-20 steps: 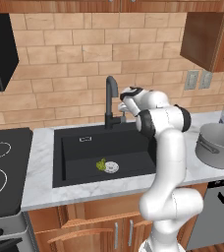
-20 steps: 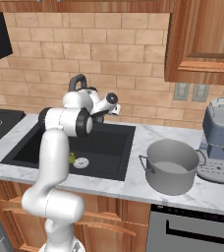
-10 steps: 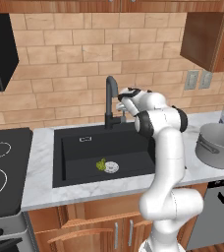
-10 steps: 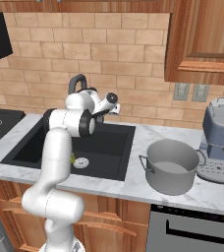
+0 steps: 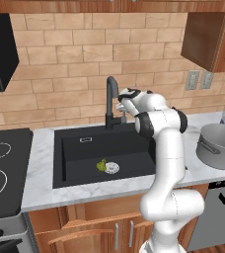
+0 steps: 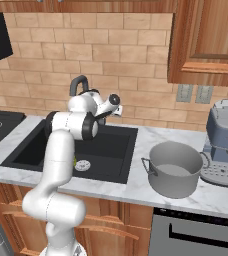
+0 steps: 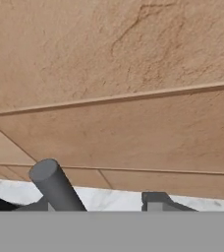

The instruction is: Dump the broccoli from the pot into the sink. Then turn on the water and wash the broccoli. Then turn off the water and put the broccoli back in the pot.

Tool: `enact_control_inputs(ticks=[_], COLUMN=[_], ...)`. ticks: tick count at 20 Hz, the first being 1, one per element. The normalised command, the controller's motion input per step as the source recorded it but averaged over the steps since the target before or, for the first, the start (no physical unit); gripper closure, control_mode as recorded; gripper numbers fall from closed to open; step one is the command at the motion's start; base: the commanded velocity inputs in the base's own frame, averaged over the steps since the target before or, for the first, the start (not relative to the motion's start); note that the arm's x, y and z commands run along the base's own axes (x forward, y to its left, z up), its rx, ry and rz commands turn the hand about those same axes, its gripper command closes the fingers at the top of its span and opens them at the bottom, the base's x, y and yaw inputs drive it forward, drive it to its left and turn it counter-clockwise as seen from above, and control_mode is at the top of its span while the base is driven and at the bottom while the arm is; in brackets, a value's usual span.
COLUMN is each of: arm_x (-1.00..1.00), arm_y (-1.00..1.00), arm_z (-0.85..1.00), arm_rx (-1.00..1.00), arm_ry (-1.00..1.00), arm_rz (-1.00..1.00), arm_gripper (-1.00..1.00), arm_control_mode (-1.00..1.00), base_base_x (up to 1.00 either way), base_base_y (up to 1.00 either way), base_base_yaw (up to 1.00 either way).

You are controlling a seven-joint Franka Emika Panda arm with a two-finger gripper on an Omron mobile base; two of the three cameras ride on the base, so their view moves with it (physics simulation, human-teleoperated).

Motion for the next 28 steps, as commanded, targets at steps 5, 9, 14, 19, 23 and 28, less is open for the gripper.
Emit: enact_control_inputs(ticks=[5,9,14,19,23,28], arm_x=[0.0,0.0,0.0,0.0,0.0,0.0], arm_y=[-0.21,-0.5,-0.76,-0.89,-0.86,-0.84], arm_z=[-0.08,-0.06,-0.08,-0.12,-0.15,-0.19], arm_rx=[0.0,0.0,0.0,0.0,0.0,0.0], arm_ry=[0.0,0.0,0.0,0.0,0.0,0.0], arm_rz=[-0.04,-0.06,-0.06,-0.06,-0.06,-0.06], arm_gripper=[1.0,1.0,1.0,1.0,1.0,1.0], arm_control_mode=[-1.0,-1.0,-1.0,-1.0,-1.0,-1.0], base_base_x=[0.0,0.0,0.0,0.0,0.0,0.0], base_base_y=[0.0,0.0,0.0,0.0,0.0,0.0], base_base_yaw=[0.0,0.0,0.0,0.0,0.0,0.0])
